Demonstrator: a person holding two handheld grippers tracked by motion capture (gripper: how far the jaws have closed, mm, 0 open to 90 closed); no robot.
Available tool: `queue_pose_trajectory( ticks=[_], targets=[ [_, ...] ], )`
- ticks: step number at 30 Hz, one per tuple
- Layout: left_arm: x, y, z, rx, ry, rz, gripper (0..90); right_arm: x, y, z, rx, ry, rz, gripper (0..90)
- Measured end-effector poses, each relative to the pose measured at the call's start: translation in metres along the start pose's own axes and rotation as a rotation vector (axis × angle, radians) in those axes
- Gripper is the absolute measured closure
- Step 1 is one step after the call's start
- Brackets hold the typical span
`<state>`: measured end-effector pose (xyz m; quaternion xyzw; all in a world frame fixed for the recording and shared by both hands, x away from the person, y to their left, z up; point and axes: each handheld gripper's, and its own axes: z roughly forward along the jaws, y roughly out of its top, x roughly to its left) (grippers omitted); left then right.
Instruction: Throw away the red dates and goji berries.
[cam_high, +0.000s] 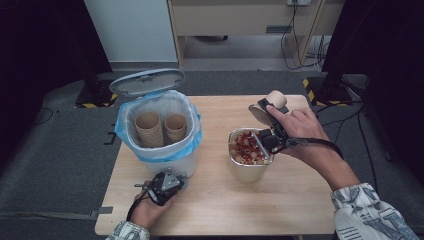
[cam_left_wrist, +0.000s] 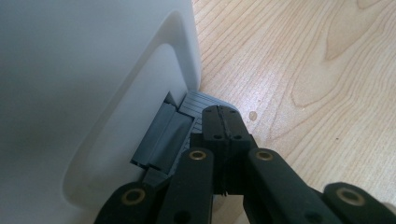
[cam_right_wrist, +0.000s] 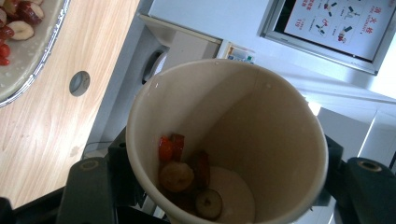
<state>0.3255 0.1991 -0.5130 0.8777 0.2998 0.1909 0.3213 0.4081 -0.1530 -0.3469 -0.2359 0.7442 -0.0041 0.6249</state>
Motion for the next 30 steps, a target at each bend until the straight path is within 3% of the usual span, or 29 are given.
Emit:
queue_pose_trajectory(
  ticks=[5, 10, 13, 16, 20, 26, 28, 30],
  targets=[
    [0.0, 0.0, 0.0, 0.0, 0.0, 0.0, 89.8, -0.007, -0.005, -0.003, 0.002, -0.014, 0.039, 33.1],
    [0.0, 0.0, 0.0, 0.0, -0.001, 0.0, 89.8, -0.01, -0.006, -0.006, -0.029, -0.03, 0.146, 33.2],
    [0.0, 0.0, 0.0, 0.0, 0.0, 0.0, 89.7, -0.005, -0.004, -0.003, -0.06, -0.011, 0.186, 33.3],
    [0.0, 0.0, 0.0, 0.0, -0.001, 0.0, 89.7, -0.006, -0.009, -0.003, -0.061, -0.024, 0.228, 33.3],
    [0.0, 0.0, 0.0, 0.0, -0.001, -0.001, 89.7, -0.013, -0.015, -0.004, -0.048, -0.047, 0.184, 33.3],
    [0.0, 0.0, 0.0, -0.003, 0.001, 0.0, 89.7, -0.038, -0.022, -0.01, -0.036, -0.114, 0.157, 33.5],
    [0.0, 0.0, 0.0, -0.002, 0.001, 0.0, 89.7, -0.034, -0.015, -0.008, -0.026, -0.1, 0.059, 33.5],
    [0.0, 0.0, 0.0, -0.003, 0.001, 0.001, 89.7, -0.024, -0.005, -0.005, -0.03, -0.061, -0.077, 33.8]
  ],
)
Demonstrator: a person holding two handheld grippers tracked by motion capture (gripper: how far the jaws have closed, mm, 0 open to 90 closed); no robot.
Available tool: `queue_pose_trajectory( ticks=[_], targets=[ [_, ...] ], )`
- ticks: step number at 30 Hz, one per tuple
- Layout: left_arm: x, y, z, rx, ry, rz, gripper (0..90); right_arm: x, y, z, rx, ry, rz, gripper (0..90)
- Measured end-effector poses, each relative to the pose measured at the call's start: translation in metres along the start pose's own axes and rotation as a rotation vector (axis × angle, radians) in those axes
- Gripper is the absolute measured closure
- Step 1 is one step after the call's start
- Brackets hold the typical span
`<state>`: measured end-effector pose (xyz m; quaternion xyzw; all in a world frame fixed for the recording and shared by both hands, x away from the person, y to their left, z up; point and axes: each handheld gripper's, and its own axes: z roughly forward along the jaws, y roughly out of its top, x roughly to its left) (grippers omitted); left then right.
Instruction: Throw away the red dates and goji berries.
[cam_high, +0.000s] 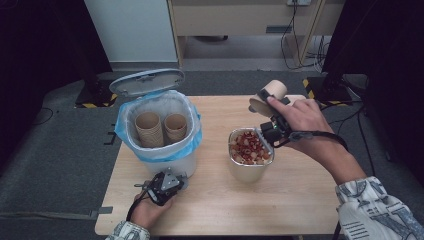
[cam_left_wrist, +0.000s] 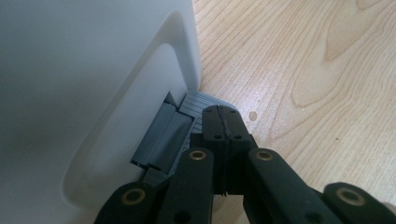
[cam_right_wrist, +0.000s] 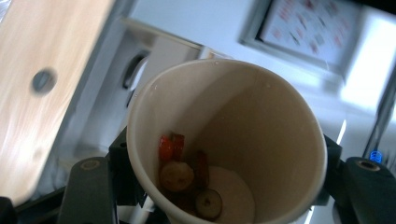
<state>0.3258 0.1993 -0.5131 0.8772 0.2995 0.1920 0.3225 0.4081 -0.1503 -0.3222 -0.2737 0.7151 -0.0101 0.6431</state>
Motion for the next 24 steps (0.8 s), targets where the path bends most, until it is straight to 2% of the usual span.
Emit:
queue_pose_trajectory(
  ticks=[1, 2, 3, 4, 6, 7, 8, 9, 10, 12, 13, 15, 17, 20, 23, 24],
  targets=[
    [0.0, 0.0, 0.0, 0.0, 0.0, 0.0, 89.7, 0.001, 0.002, 0.001, 0.008, 0.004, -0.032, 33.8],
    [0.0, 0.0, 0.0, 0.0, 0.0, 0.0, 89.7, -0.001, 0.001, 0.001, 0.008, -0.005, -0.033, 33.9],
    [0.0, 0.0, 0.0, 0.0, -0.001, -0.001, 89.8, -0.006, -0.002, 0.001, 0.019, -0.029, -0.004, 33.9],
    [0.0, 0.0, 0.0, 0.0, -0.002, -0.002, 89.7, -0.01, -0.004, 0.001, 0.033, -0.051, 0.002, 34.0],
    [0.0, 0.0, 0.0, 0.0, -0.001, -0.003, 89.7, -0.009, -0.002, 0.002, 0.039, -0.034, -0.043, 34.0],
    [0.0, 0.0, 0.0, -0.001, -0.002, -0.002, 89.8, -0.004, 0.001, 0.002, 0.033, -0.017, -0.092, 34.1],
    [0.0, 0.0, 0.0, 0.0, -0.001, -0.002, 89.7, -0.001, 0.004, 0.003, 0.024, 0.001, -0.117, 34.1],
    [0.0, 0.0, 0.0, 0.0, -0.002, -0.002, 89.7, 0.002, 0.004, 0.003, 0.026, 0.0, -0.147, 34.1],
    [0.0, 0.0, 0.0, -0.001, -0.002, -0.002, 89.7, 0.002, 0.002, 0.003, 0.031, -0.002, -0.149, 34.1],
    [0.0, 0.0, 0.0, 0.0, -0.001, -0.001, 89.7, -0.001, -0.001, 0.002, 0.043, -0.012, -0.116, 34.0],
    [0.0, 0.0, 0.0, 0.001, -0.001, -0.001, 89.7, -0.001, -0.002, 0.001, 0.048, -0.022, -0.128, 34.0],
    [0.001, 0.0, 0.0, -0.002, -0.003, -0.004, 89.7, 0.0, 0.001, -0.001, 0.044, -0.016, -0.188, 34.0],
    [0.0, 0.0, 0.0, -0.001, -0.002, -0.004, 89.7, -0.001, 0.003, 0.0, 0.039, -0.011, -0.208, 34.0],
    [0.0, 0.0, 0.0, 0.0, -0.001, -0.003, 89.8, -0.005, -0.001, 0.0, 0.063, -0.036, -0.178, 33.9],
    [0.0, 0.0, 0.0, -0.002, -0.003, -0.005, 89.7, 0.01, 0.009, 0.002, 0.031, 0.022, -0.301, 34.3],
    [0.0, 0.0, 0.0, -0.002, -0.003, -0.005, 89.7, 0.01, 0.009, 0.002, 0.032, 0.015, -0.296, 34.4]
  ],
)
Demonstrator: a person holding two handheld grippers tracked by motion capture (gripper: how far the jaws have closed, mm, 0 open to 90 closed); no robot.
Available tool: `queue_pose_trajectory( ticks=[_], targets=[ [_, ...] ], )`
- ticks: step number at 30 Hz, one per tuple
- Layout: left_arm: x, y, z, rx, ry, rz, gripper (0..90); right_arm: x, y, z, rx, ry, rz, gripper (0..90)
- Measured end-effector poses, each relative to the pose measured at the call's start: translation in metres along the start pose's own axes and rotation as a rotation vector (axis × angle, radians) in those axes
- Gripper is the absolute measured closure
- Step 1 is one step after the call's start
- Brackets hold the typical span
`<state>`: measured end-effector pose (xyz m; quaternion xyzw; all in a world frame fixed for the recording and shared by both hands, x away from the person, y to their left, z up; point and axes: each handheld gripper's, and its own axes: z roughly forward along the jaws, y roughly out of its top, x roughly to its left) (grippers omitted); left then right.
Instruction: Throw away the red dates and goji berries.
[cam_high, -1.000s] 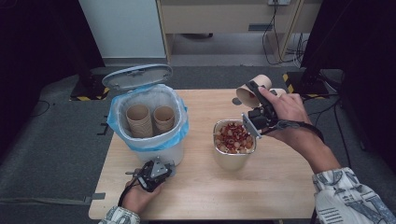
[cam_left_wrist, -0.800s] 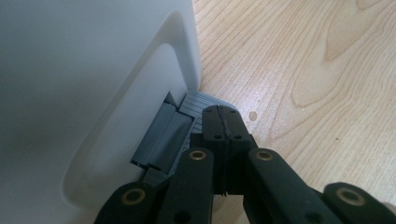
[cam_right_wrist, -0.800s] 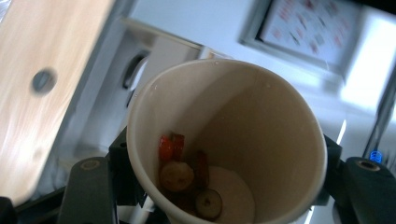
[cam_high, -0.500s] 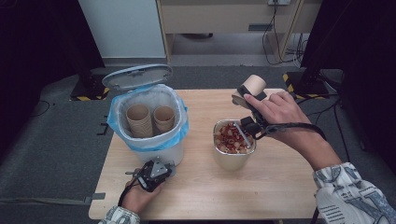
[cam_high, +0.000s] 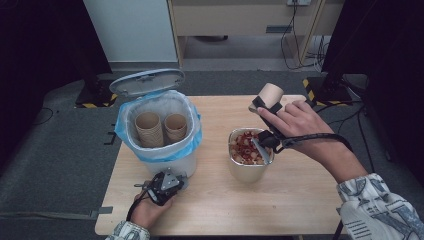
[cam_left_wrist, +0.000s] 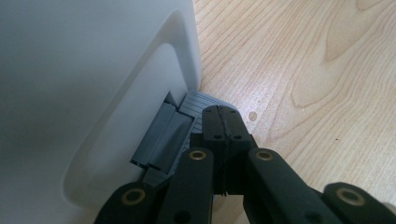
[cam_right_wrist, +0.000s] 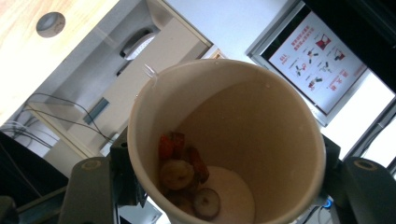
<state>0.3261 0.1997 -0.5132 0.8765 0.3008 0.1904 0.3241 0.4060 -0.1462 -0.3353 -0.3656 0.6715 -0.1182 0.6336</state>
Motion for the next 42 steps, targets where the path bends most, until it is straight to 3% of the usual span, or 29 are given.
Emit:
queue_pose_trajectory(
  ticks=[2, 4, 7, 9, 12, 15, 16, 23, 26, 28, 30, 32, 33, 34, 36, 38, 40, 42],
  targets=[
    [0.0, 0.0, 0.0, -0.001, -0.002, -0.002, 89.7, -0.006, -0.006, 0.0, 0.021, -0.02, 0.038, 34.6],
    [0.0, 0.0, 0.0, -0.001, -0.001, -0.001, 89.7, -0.005, -0.004, 0.0, 0.011, -0.005, 0.014, 34.8],
    [0.0, 0.0, 0.0, 0.0, -0.002, -0.002, 89.8, -0.012, -0.007, 0.0, 0.011, -0.03, 0.046, 34.7],
    [0.0, 0.0, 0.0, -0.002, -0.003, -0.003, 89.7, -0.007, 0.0, 0.0, -0.008, 0.002, -0.025, 34.8],
    [0.0, 0.0, 0.0, 0.0, 0.0, -0.001, 89.7, -0.01, -0.005, 0.0, 0.003, -0.018, 0.037, 34.7],
    [0.0, 0.0, 0.0, -0.001, -0.002, -0.002, 89.7, -0.008, -0.003, 0.0, 0.009, -0.016, 0.011, 34.7],
    [0.0, 0.0, 0.0, 0.0, 0.0, 0.0, 89.7, -0.007, -0.004, -0.001, 0.014, -0.015, 0.034, 34.8],
    [0.0, 0.0, 0.0, -0.001, -0.002, -0.003, 89.7, -0.004, -0.004, -0.002, 0.015, -0.011, 0.023, 34.7],
    [0.0, 0.0, 0.0, -0.001, -0.001, -0.002, 89.7, -0.006, -0.006, -0.002, 0.015, -0.018, 0.019, 34.7],
    [0.0, 0.0, 0.0, -0.001, -0.002, -0.003, 89.7, -0.011, -0.012, -0.003, 0.039, -0.031, 0.048, 34.8],
    [0.0, 0.0, 0.0, -0.001, -0.003, -0.004, 89.7, -0.014, -0.013, -0.003, 0.057, -0.046, 0.045, 35.0],
    [0.0, 0.0, 0.0, -0.001, -0.003, -0.004, 89.7, 0.003, 0.01, -0.001, 0.0, 0.023, -0.056, 35.5],
    [0.0, 0.0, 0.0, -0.001, -0.001, -0.003, 89.7, 0.007, 0.019, 0.0, -0.026, 0.048, -0.151, 35.6],
    [0.0, 0.0, 0.0, 0.0, 0.0, 0.0, 89.7, 0.008, 0.021, 0.001, -0.028, 0.05, -0.191, 35.6],
    [0.0, 0.0, 0.0, -0.001, -0.002, -0.003, 89.7, 0.001, 0.01, 0.002, 0.021, 0.021, -0.113, 35.7],
    [0.0, 0.0, 0.0, -0.001, -0.003, -0.003, 89.7, -0.001, 0.006, 0.001, 0.018, 0.006, -0.052, 35.7],
    [0.0, 0.0, 0.0, -0.001, -0.003, -0.003, 89.7, 0.004, 0.01, 0.0, 0.012, 0.039, -0.063, 35.7],
    [0.0, 0.0, 0.0, -0.001, -0.003, -0.003, 89.7, 0.01, 0.012, 0.002, -0.006, 0.043, -0.026, 35.7]
  ],
)
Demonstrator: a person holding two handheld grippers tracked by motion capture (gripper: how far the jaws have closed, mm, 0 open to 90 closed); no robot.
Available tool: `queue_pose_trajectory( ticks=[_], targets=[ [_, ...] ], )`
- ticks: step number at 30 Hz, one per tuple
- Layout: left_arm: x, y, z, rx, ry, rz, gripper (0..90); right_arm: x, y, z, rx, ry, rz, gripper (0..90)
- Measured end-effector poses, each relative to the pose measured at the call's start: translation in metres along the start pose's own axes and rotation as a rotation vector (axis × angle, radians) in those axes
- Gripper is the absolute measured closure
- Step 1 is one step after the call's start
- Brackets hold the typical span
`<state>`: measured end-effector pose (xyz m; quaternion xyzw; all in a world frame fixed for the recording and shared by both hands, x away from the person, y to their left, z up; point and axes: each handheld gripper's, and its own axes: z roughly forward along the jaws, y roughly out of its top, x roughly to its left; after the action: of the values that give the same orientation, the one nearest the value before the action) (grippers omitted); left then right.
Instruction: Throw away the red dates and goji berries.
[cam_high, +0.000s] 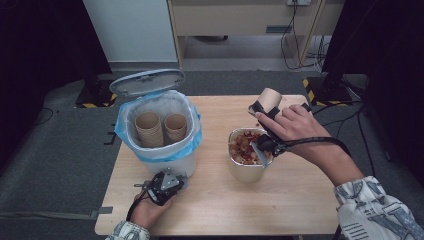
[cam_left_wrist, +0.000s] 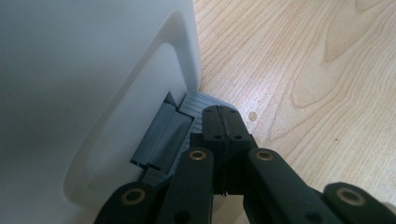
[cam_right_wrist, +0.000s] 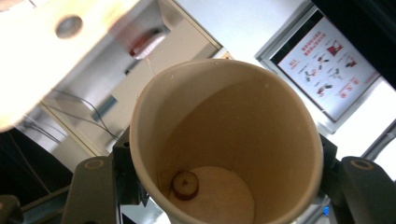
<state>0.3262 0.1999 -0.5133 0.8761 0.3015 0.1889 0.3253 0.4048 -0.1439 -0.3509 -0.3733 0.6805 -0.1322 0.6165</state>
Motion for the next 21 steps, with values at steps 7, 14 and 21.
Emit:
queue_pose_trajectory(
  ticks=[7, 14, 21],
  targets=[
    [0.0, 0.0, 0.0, 0.0, 0.0, -0.001, 89.7, 0.005, -0.004, 0.002, -0.005, 0.013, 0.062, 35.3],
    [0.0, 0.0, 0.0, 0.0, 0.001, 0.001, 89.7, 0.001, -0.008, 0.003, -0.028, 0.007, 0.143, 34.9],
    [0.0, 0.0, 0.0, 0.0, 0.001, 0.002, 89.7, -0.001, -0.012, 0.006, -0.051, 0.023, 0.301, 34.7]
  ],
)
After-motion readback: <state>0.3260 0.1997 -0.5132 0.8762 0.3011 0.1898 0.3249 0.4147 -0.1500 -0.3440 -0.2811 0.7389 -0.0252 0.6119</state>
